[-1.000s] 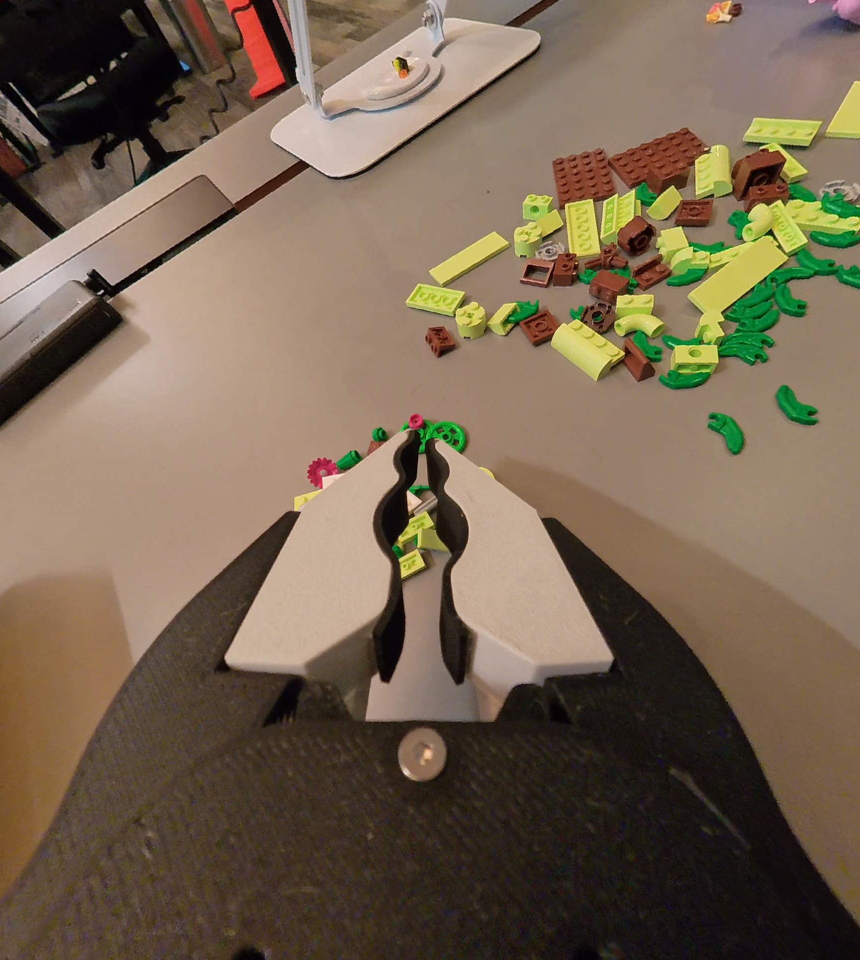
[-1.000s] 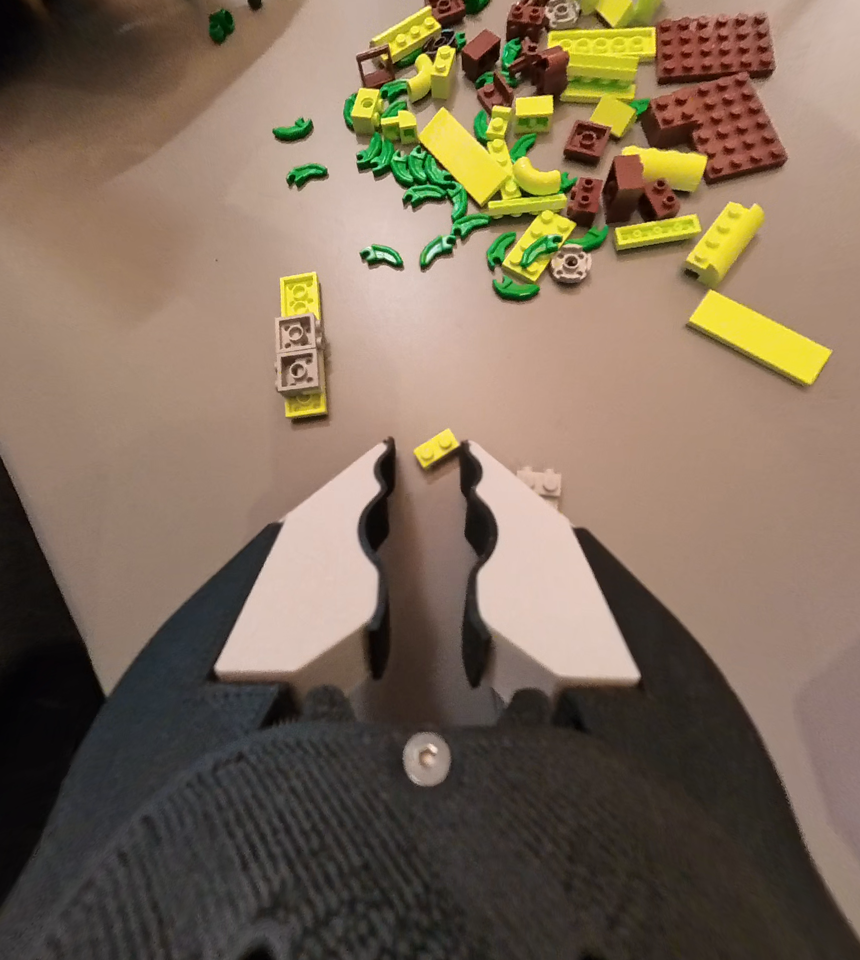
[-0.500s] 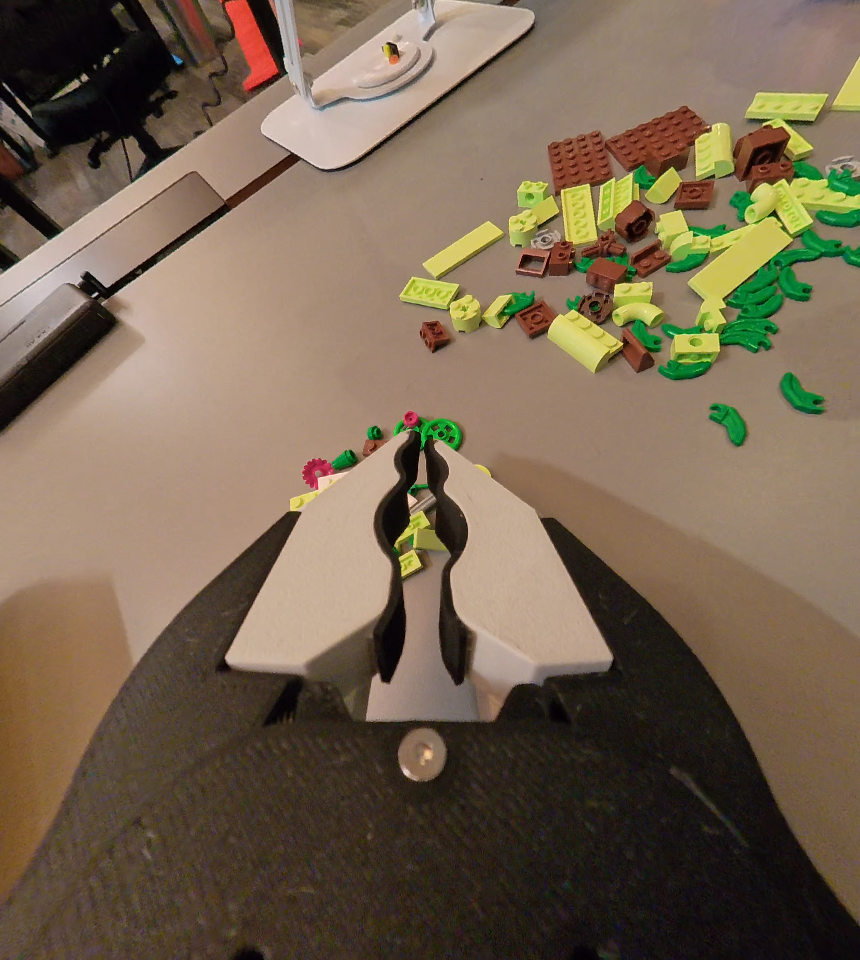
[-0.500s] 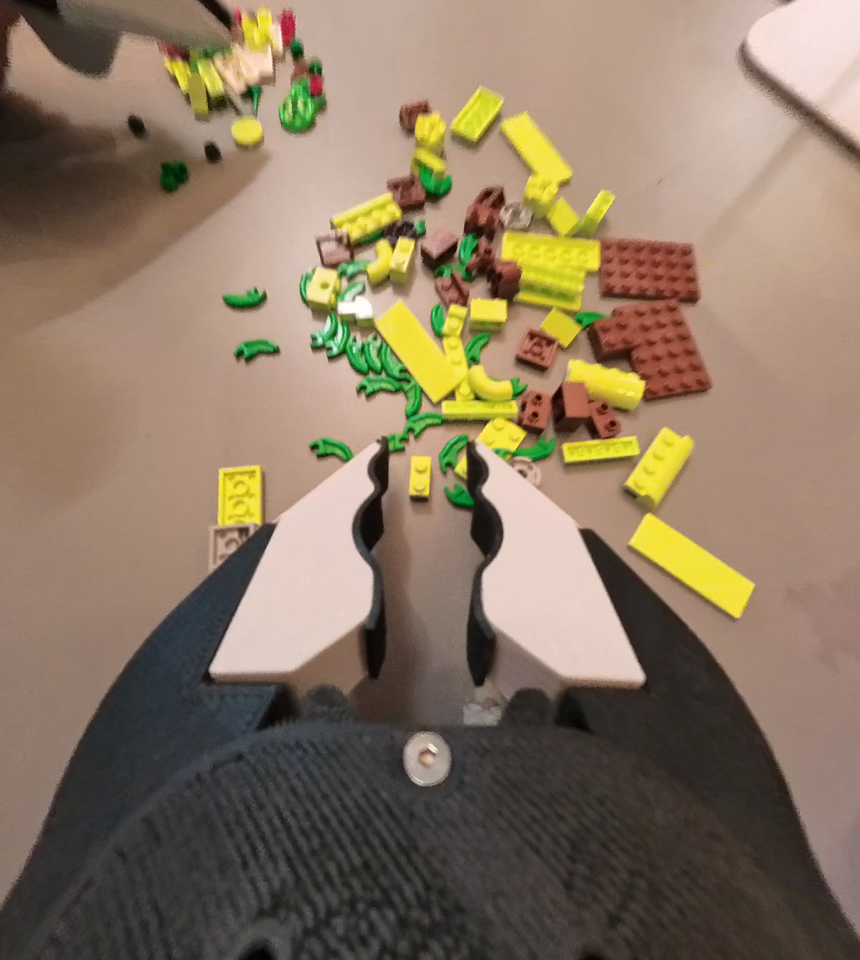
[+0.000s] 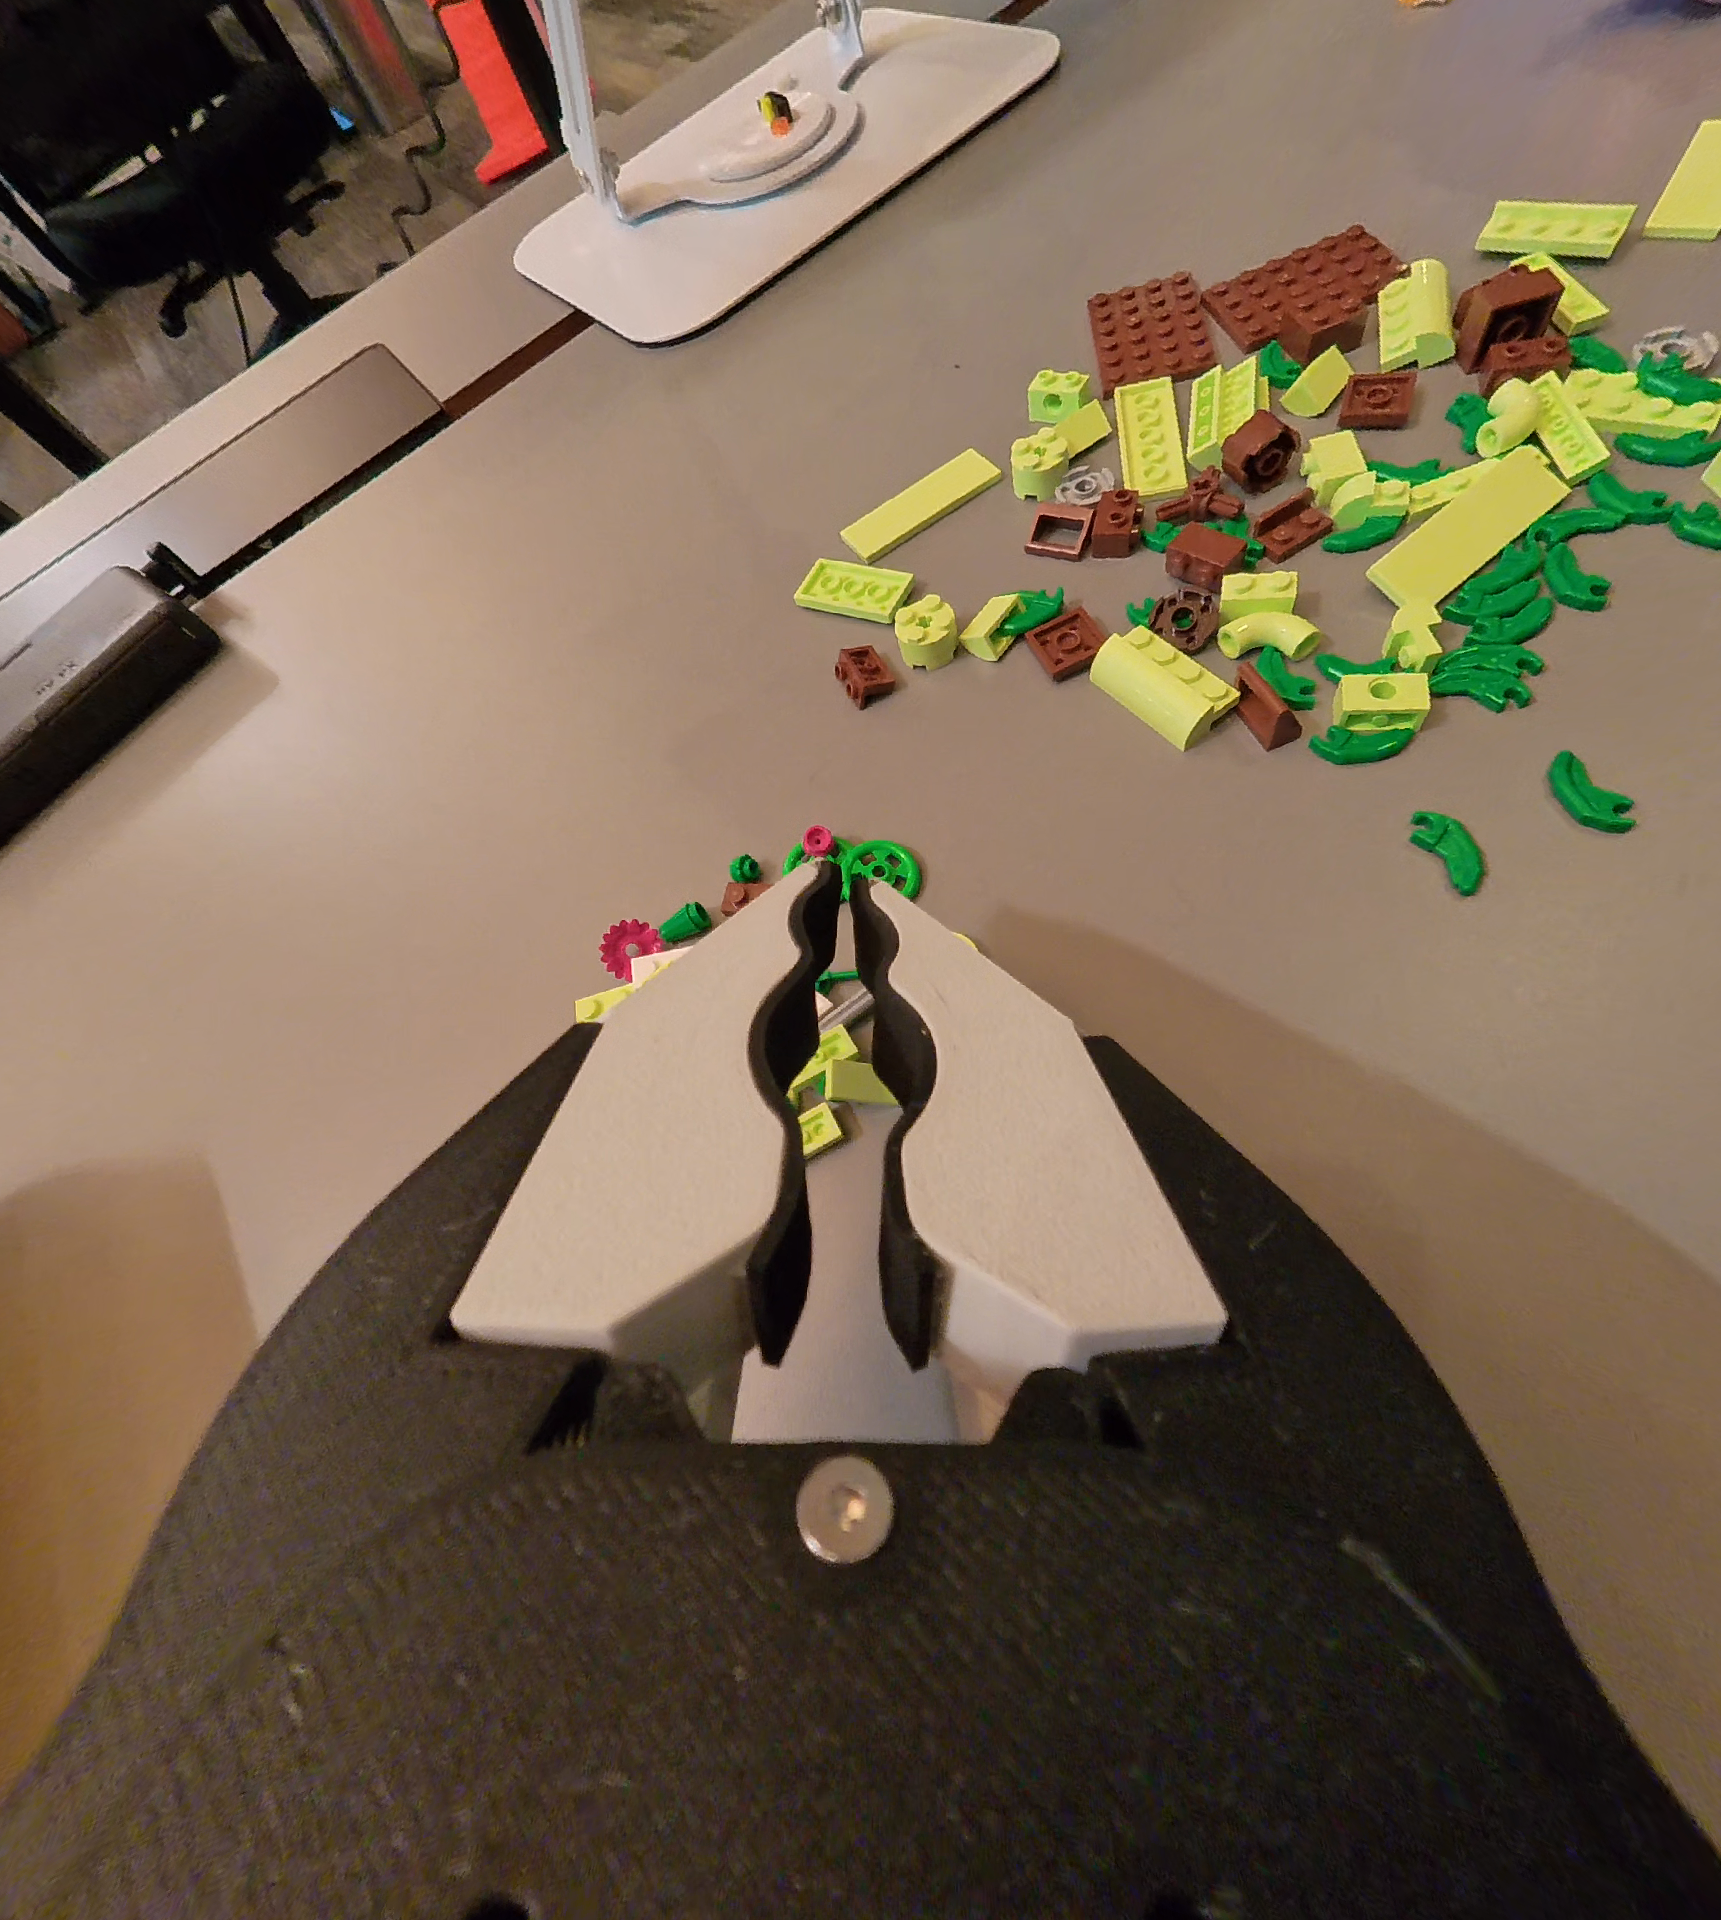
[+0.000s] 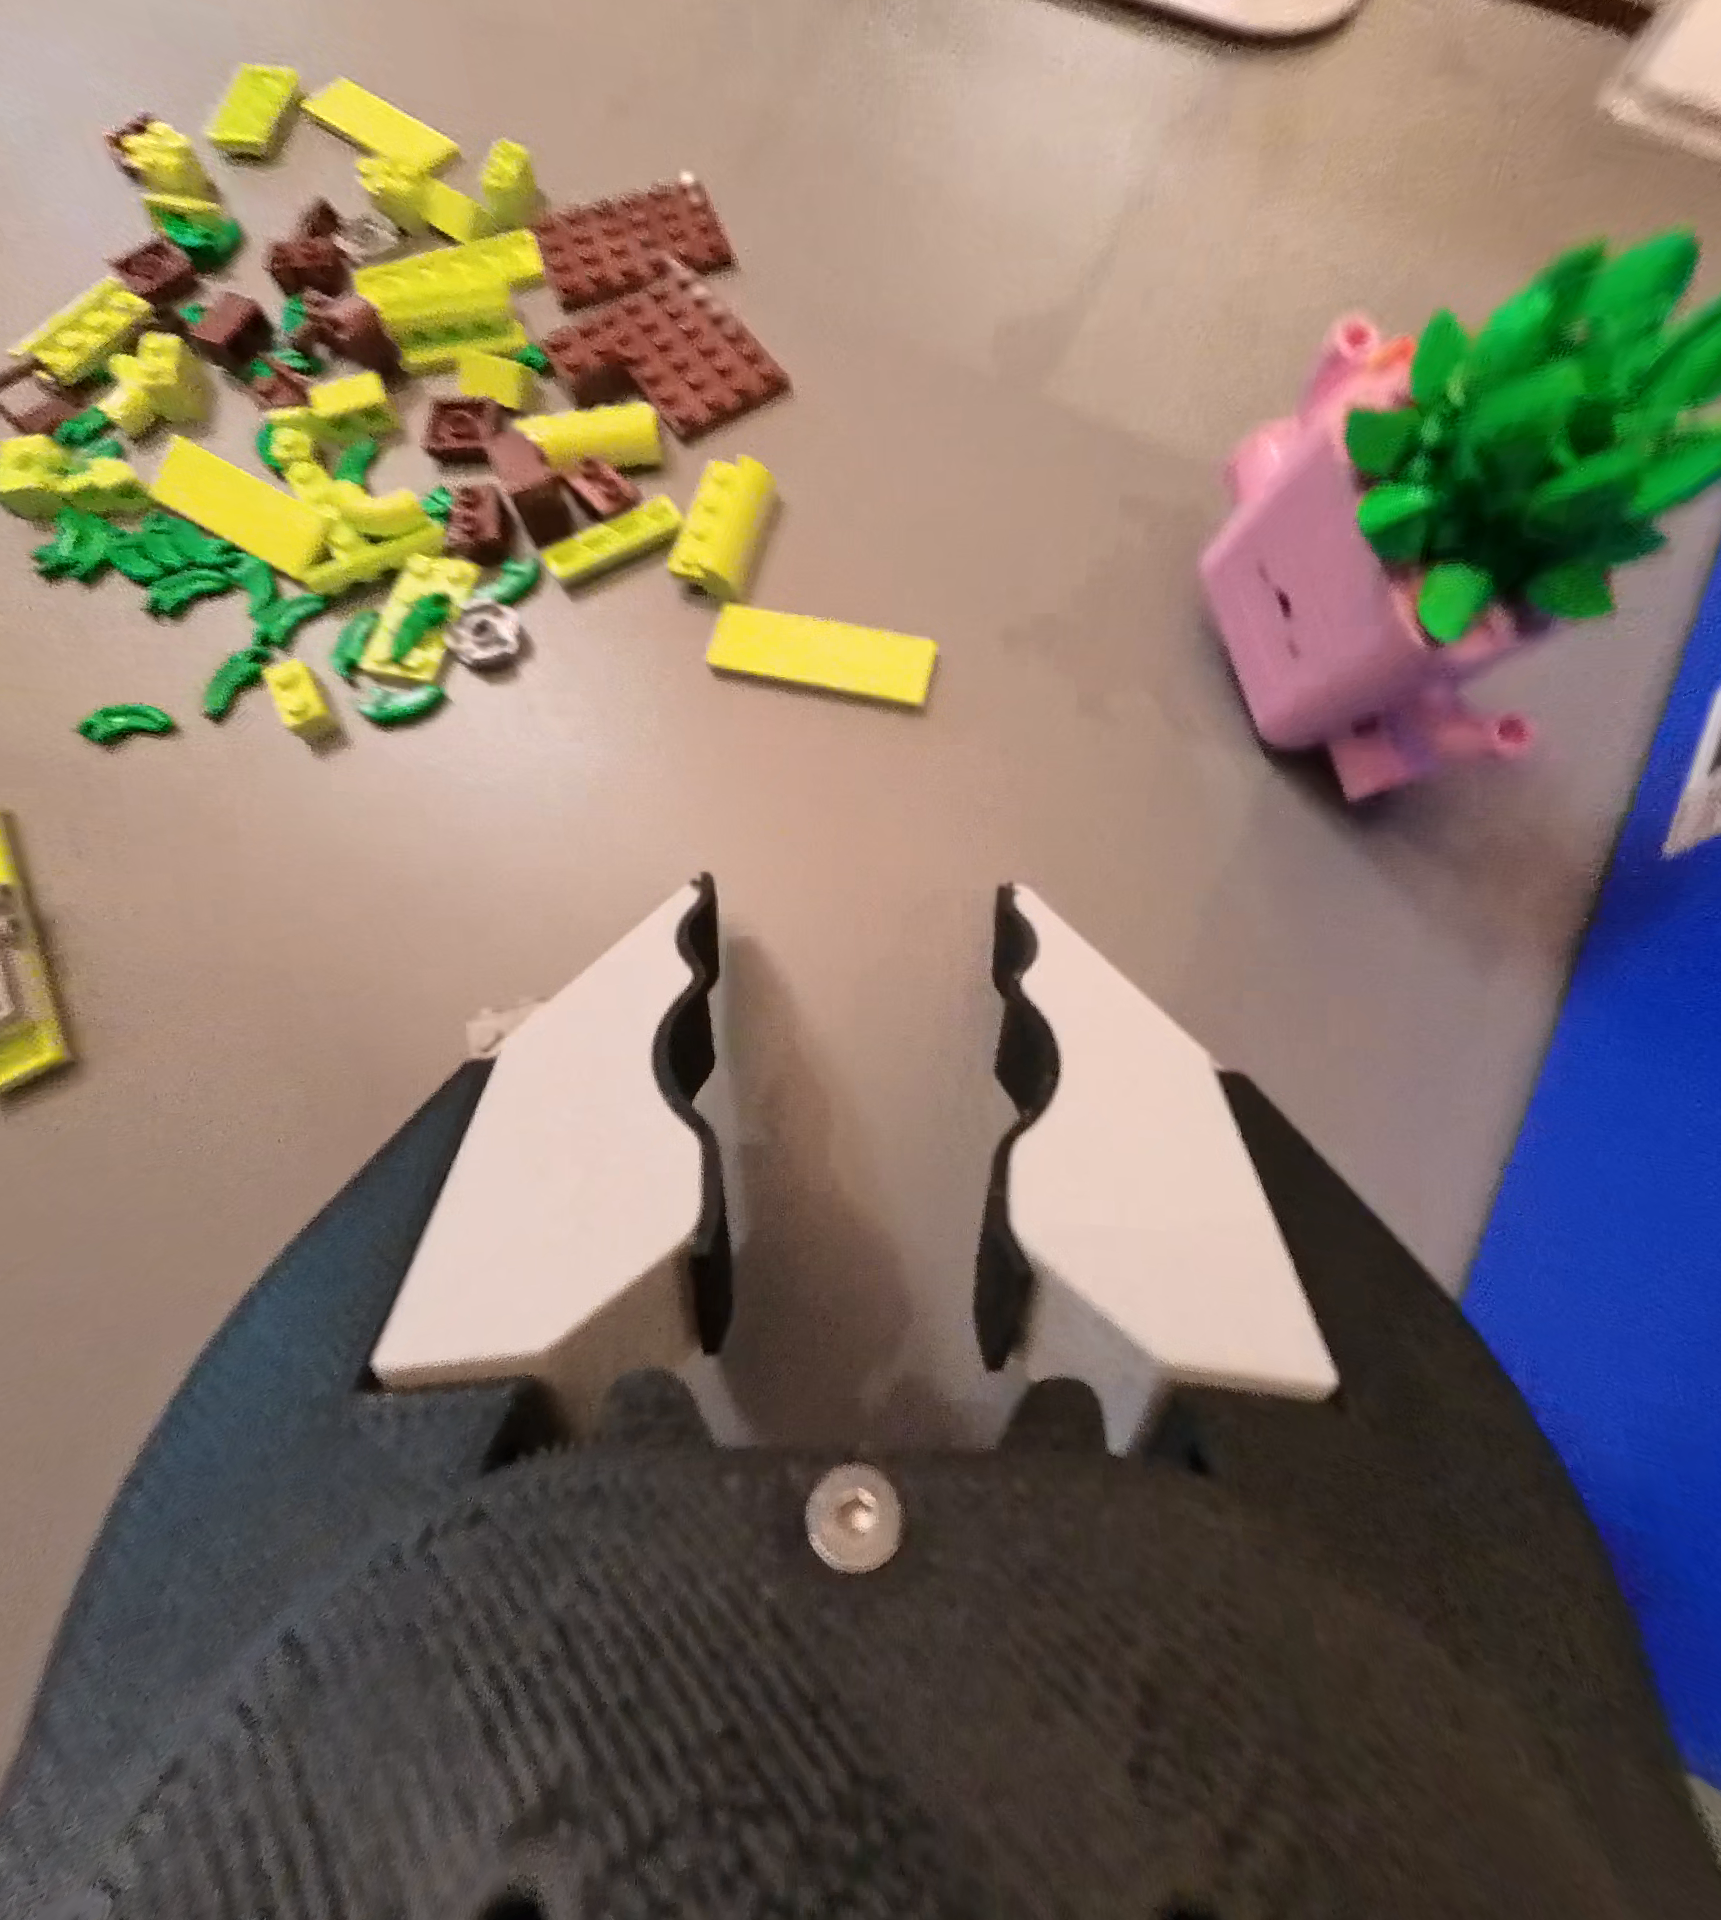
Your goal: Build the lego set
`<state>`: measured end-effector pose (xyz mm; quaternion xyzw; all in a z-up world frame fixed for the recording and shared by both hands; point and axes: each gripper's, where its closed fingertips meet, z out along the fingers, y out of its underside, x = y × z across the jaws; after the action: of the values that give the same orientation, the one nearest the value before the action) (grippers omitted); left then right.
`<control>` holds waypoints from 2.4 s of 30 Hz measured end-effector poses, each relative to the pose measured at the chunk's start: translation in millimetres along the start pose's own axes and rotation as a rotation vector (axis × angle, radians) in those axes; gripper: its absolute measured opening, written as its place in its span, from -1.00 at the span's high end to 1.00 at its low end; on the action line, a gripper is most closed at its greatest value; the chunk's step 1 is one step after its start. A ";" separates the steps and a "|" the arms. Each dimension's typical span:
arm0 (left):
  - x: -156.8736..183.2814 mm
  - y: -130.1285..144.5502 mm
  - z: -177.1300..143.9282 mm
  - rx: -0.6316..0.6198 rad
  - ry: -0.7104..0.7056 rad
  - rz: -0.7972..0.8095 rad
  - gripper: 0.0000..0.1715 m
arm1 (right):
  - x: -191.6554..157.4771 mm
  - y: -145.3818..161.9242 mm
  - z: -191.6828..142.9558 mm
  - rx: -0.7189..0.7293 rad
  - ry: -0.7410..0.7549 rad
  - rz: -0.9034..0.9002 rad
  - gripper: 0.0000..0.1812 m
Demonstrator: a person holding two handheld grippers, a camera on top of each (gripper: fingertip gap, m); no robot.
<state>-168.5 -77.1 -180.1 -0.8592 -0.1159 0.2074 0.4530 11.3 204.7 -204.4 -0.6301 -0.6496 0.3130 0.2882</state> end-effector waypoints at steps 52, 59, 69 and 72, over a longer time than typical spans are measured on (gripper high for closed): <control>-3.6 -0.1 4.6 -0.014 -0.071 0.057 1.00 | 48.5 20.5 6.7 -0.118 0.212 0.160 -0.75; -3.5 -0.9 4.1 -0.007 -0.067 0.053 1.00 | 48.5 20.5 6.9 -0.118 0.212 0.160 -0.75; -4.2 -2.0 3.0 0.004 -0.063 0.043 1.00 | 48.6 20.5 7.0 -0.118 0.212 0.160 -0.75; -6.0 -3.8 1.2 0.020 -0.066 0.029 1.00 | 48.6 20.5 7.0 -0.118 0.212 0.160 -0.75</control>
<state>-174.5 -76.4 -176.1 -0.8488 -0.1162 0.2436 0.4546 17.0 253.1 -225.7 -0.7253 -0.5803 0.2280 0.2918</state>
